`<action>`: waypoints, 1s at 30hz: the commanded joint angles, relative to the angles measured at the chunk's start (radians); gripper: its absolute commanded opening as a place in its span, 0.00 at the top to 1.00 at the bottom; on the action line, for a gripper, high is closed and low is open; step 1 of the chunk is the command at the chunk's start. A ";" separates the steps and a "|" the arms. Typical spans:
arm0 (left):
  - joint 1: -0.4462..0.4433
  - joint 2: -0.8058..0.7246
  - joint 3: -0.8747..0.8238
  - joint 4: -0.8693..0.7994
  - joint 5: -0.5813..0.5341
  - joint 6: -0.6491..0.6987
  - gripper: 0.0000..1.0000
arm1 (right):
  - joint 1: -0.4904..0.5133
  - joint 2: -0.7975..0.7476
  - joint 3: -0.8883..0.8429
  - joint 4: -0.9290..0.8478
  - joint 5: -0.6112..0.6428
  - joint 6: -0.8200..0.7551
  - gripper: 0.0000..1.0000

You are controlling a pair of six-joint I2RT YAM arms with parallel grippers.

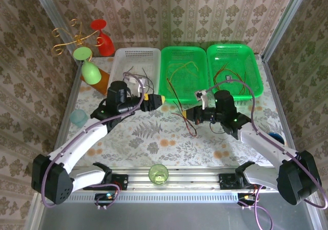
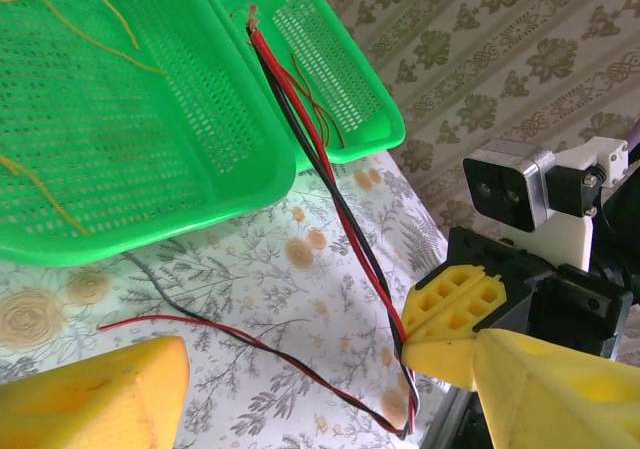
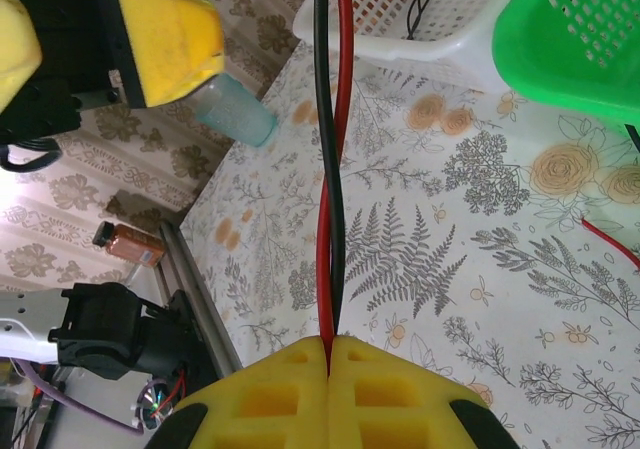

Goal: Untangle the cables

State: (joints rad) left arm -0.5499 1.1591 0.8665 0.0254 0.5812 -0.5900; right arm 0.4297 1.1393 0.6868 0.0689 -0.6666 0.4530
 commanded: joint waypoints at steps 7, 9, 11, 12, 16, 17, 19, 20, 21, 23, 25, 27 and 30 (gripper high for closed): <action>-0.028 0.090 -0.019 0.291 0.106 -0.127 0.32 | -0.005 -0.030 -0.009 0.031 -0.023 0.021 1.00; -0.031 0.110 -0.015 0.312 0.105 -0.139 0.34 | -0.005 -0.031 -0.010 0.036 -0.027 0.023 1.00; -0.031 0.129 -0.014 0.331 0.101 -0.151 0.36 | -0.005 -0.034 -0.010 0.035 -0.028 0.024 1.00; -0.031 0.137 -0.014 0.340 0.097 -0.159 0.38 | -0.005 -0.036 -0.010 0.035 -0.029 0.024 1.00; -0.017 0.173 -0.024 0.448 0.105 -0.226 0.42 | -0.004 -0.043 -0.010 0.037 -0.032 0.026 1.00; -0.011 0.186 -0.027 0.486 0.111 -0.251 0.43 | -0.005 -0.045 -0.009 0.036 -0.033 0.027 1.00; -0.004 0.208 -0.027 0.537 0.112 -0.281 0.48 | -0.005 -0.048 -0.009 0.039 -0.034 0.031 1.00; -0.002 0.221 -0.024 0.552 0.115 -0.290 0.50 | -0.005 -0.050 -0.009 0.041 -0.034 0.033 1.00; -0.002 0.235 -0.020 0.570 0.120 -0.298 0.52 | -0.005 -0.050 -0.008 0.044 -0.036 0.034 1.00; -0.003 0.259 -0.021 0.612 0.126 -0.325 0.55 | -0.005 -0.052 -0.007 0.043 -0.036 0.035 1.00; -0.002 0.282 -0.027 0.665 0.131 -0.358 0.59 | -0.004 -0.052 -0.007 0.042 -0.036 0.036 1.00; -0.002 0.300 -0.028 0.712 0.134 -0.382 0.61 | -0.005 -0.054 -0.007 0.042 -0.038 0.037 1.00; -0.002 0.313 -0.025 0.743 0.135 -0.398 0.63 | -0.005 -0.056 -0.007 0.042 -0.038 0.038 1.00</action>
State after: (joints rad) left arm -0.5556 1.4673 0.8444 0.6556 0.6899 -0.9409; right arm 0.4297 1.1114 0.6868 0.0803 -0.6674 0.4793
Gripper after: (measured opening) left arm 0.375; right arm 0.059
